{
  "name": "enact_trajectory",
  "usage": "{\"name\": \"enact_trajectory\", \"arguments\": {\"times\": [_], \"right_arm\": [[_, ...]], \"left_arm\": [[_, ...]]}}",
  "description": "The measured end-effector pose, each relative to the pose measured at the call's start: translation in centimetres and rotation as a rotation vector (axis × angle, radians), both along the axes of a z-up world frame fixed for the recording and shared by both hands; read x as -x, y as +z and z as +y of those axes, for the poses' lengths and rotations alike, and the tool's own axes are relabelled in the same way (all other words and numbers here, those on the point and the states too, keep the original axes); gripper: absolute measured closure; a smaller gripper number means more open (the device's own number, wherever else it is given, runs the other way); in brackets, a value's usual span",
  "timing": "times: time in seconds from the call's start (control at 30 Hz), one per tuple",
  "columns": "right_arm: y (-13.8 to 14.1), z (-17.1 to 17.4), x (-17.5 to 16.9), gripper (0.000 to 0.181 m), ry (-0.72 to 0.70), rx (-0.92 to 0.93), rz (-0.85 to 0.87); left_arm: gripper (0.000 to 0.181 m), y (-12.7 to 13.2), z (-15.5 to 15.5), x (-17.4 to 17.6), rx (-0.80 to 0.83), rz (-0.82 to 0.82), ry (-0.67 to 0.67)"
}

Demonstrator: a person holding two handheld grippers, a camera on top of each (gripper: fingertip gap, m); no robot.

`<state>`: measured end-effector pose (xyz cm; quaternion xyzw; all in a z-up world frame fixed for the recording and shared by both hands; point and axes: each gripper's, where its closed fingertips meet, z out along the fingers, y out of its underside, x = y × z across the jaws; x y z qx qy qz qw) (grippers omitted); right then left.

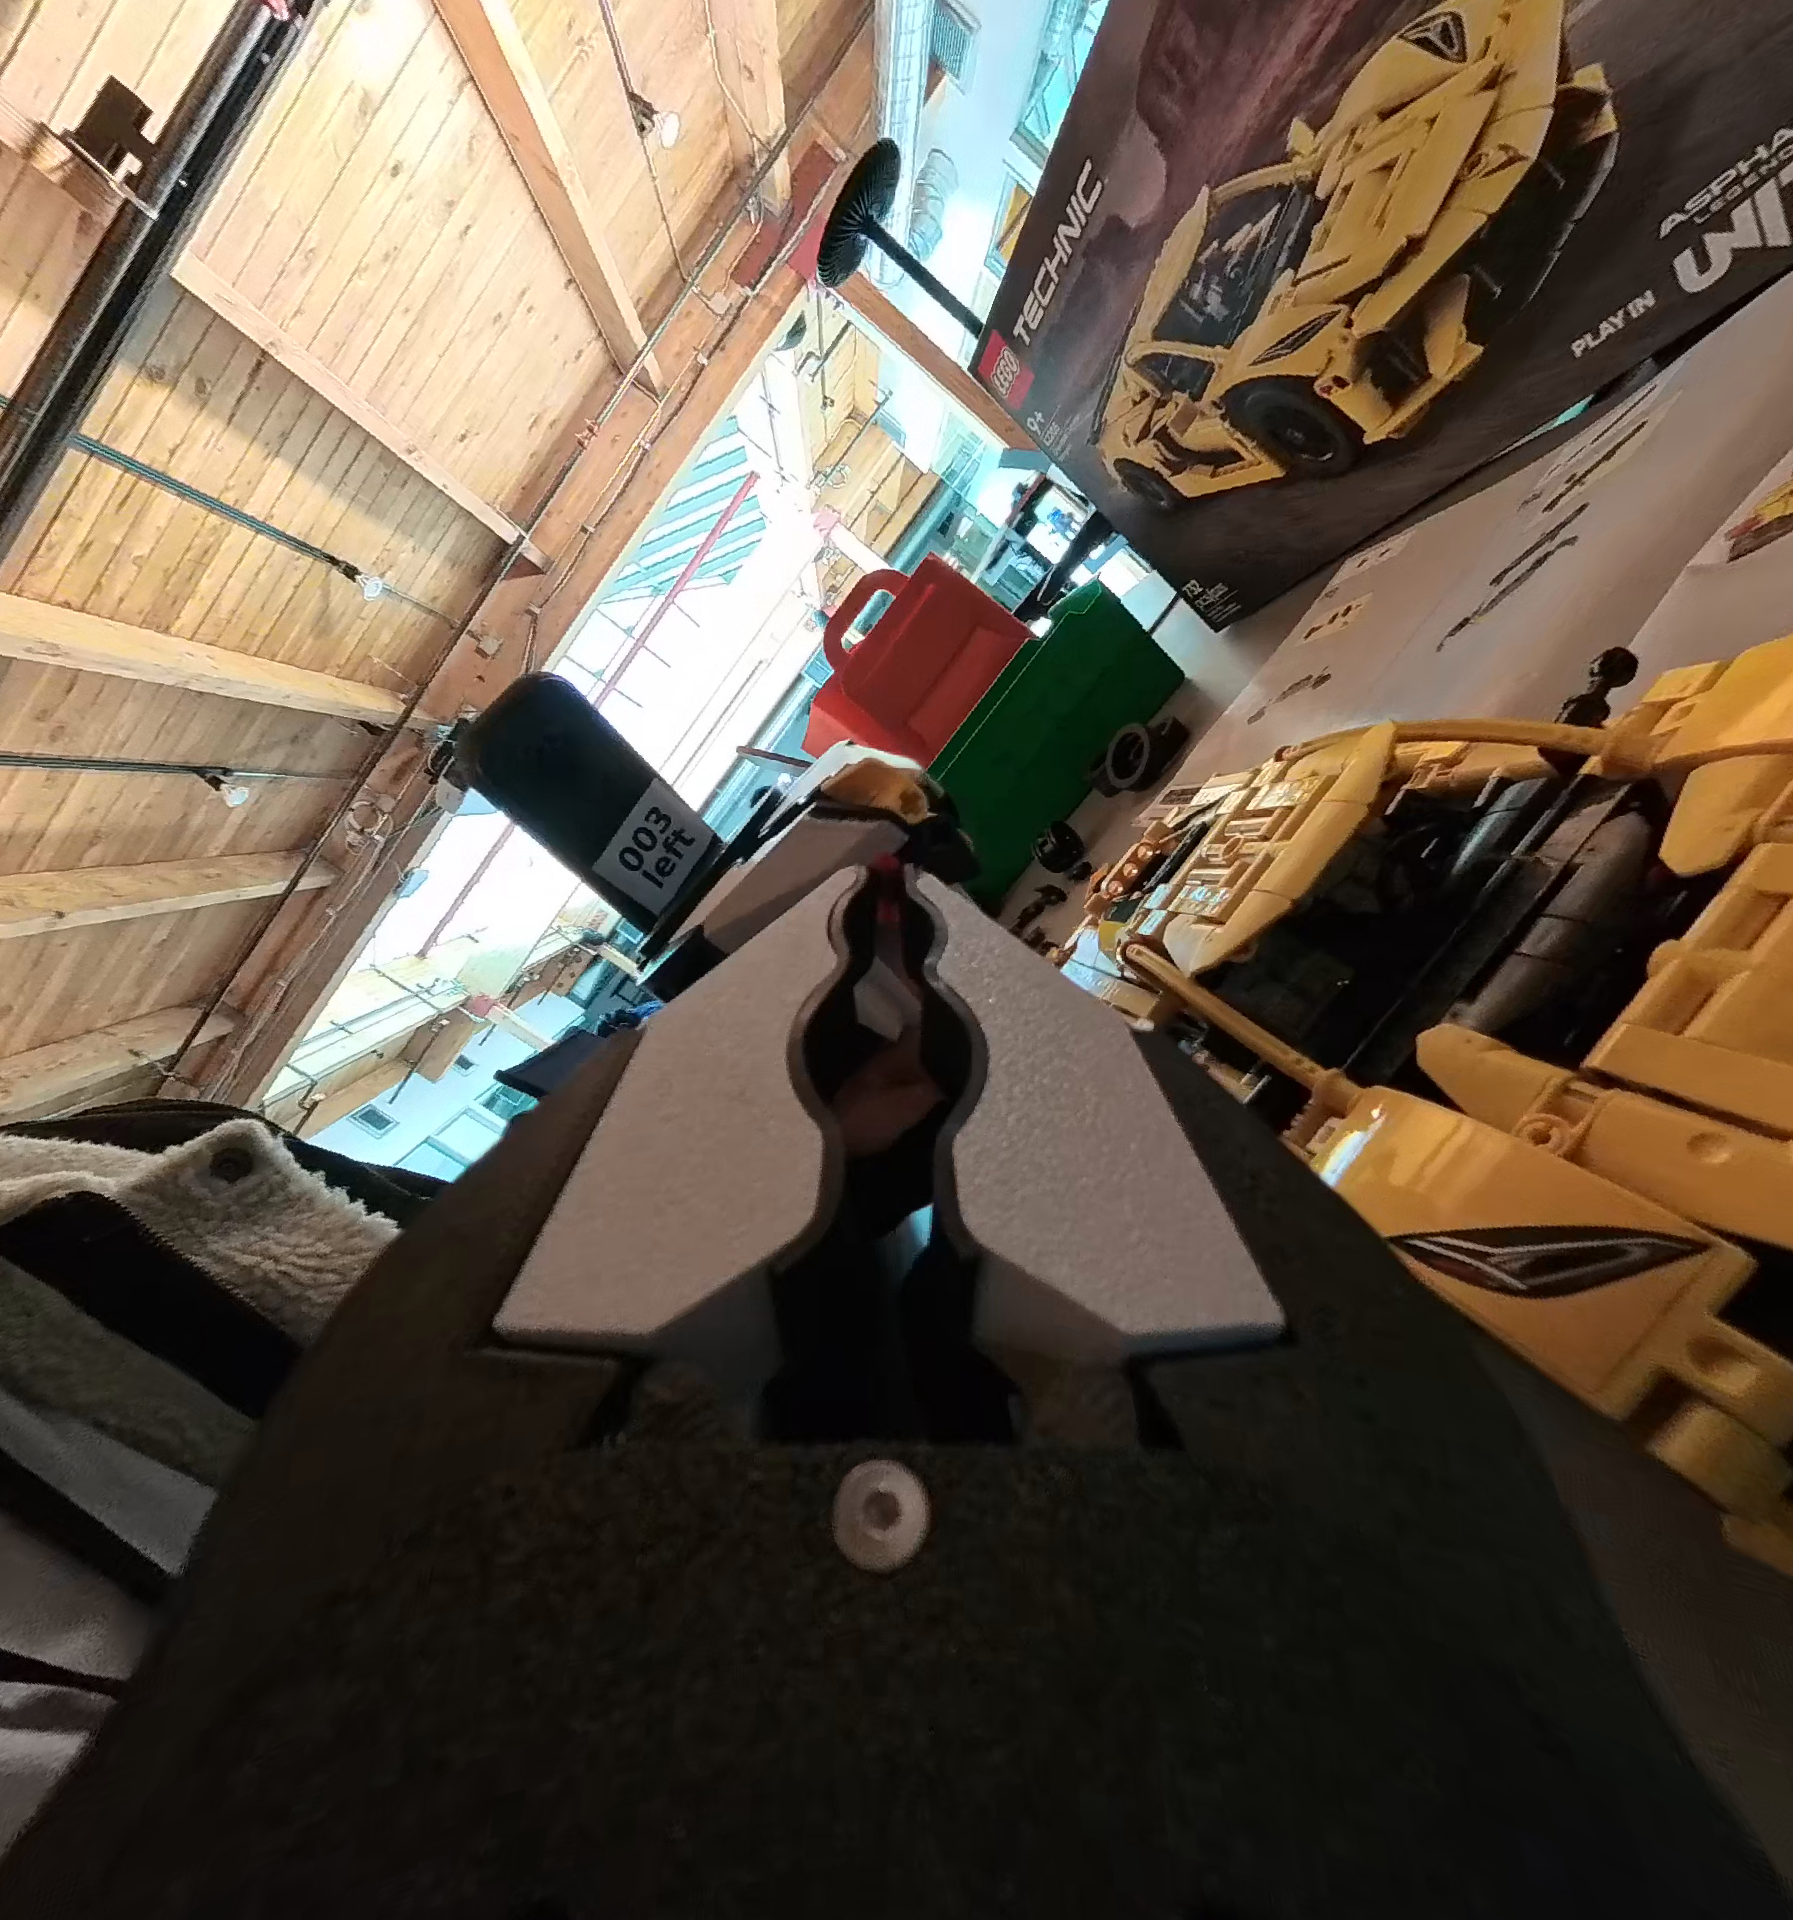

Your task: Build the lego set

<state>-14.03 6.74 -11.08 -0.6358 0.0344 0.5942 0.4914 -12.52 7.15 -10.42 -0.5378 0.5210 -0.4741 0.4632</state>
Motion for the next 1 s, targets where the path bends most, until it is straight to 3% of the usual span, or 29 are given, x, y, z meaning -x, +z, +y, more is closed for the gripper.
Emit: {"name": "enact_trajectory", "arguments": {"times": [0.3,0.5,1.0], "right_arm": [[-0.5,-0.7,0.6,0.179,0.074,0.011,0.007],[1.9,0.0,-2.2,0.180,-0.079,-0.113,0.052],[2.4,0.0,-1.5,0.179,-0.045,-0.081,0.196]], "left_arm": [[0.175,-0.6,-0.8,0.4,0.008,0.041,-0.116],[0.175,1.2,-0.1,0.9,-0.101,-0.039,-0.040],[0.175,1.8,-1.1,0.1,-0.093,-0.122,-0.005]]}}
